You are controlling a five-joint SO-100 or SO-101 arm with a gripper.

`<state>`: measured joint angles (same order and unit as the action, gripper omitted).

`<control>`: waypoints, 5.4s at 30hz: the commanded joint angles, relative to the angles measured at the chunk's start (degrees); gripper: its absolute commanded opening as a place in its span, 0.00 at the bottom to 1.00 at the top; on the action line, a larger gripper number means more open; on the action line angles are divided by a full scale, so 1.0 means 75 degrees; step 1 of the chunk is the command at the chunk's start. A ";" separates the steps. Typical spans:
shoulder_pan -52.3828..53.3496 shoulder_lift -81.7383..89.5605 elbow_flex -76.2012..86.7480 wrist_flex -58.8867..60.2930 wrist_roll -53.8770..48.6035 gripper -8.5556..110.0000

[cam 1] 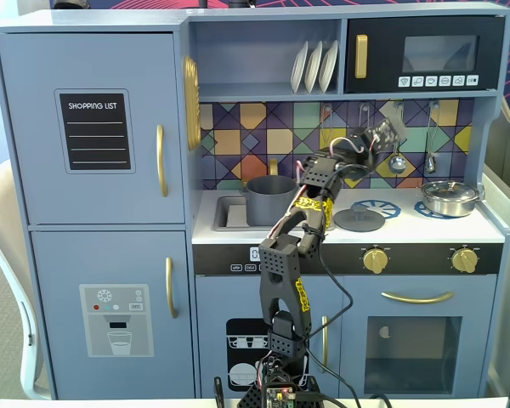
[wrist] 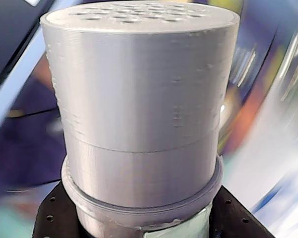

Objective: Put salt in the gray recipient

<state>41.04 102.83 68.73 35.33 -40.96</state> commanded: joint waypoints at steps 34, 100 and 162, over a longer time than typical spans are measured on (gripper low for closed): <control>0.1219 -0.1066 0.2262 -0.4266 -0.6023 0.07; 0.1840 0.4430 0.5109 -0.0012 -0.5285 0.35; -0.4875 1.0887 1.4637 0.5426 -0.6246 0.11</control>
<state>3.08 184.13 178.51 75.94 -86.92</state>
